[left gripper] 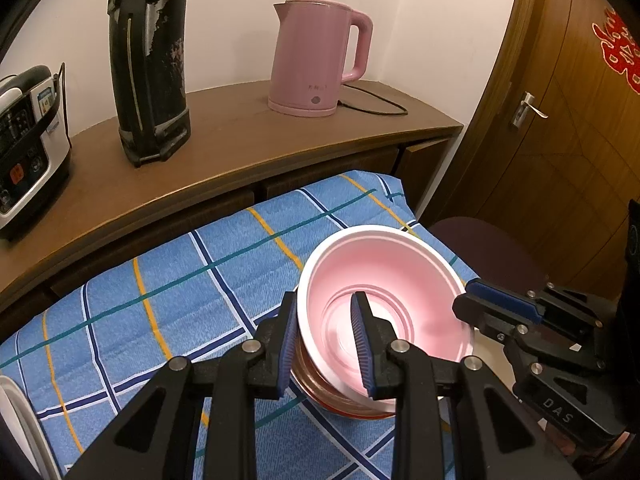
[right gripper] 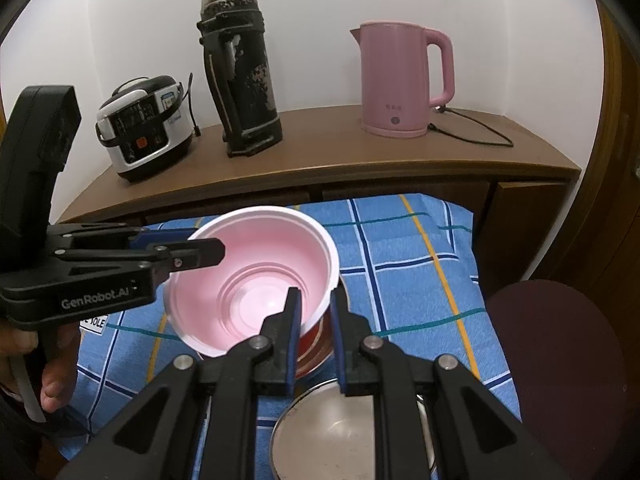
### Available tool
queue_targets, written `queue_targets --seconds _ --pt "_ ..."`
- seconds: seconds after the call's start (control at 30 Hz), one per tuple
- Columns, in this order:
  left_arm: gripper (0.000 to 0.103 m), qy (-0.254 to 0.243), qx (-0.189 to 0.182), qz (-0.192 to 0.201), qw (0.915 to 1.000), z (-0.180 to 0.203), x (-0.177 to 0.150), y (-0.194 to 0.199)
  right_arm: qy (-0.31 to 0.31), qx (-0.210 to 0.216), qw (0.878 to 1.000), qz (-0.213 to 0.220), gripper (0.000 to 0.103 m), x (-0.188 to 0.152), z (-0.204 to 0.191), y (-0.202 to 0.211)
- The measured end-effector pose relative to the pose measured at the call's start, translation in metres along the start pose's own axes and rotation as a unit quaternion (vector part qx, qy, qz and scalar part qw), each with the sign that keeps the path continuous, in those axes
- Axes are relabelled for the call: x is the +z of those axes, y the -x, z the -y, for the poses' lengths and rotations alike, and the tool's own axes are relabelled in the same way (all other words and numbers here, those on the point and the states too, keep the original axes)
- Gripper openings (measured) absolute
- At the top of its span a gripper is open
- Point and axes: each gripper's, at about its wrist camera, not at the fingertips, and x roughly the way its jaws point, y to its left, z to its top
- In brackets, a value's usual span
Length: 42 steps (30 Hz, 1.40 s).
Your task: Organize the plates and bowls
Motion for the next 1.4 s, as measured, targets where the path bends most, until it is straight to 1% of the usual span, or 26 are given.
queue_targets --seconds 0.87,1.4 --pt "0.029 -0.005 0.005 -0.022 0.9997 -0.002 -0.004 -0.015 0.003 0.000 1.000 -0.018 0.015 -0.004 0.002 -0.009" --pt "0.029 -0.007 0.006 -0.025 0.9996 -0.003 -0.005 -0.020 0.002 0.000 1.000 -0.019 0.015 -0.004 0.002 -0.010"
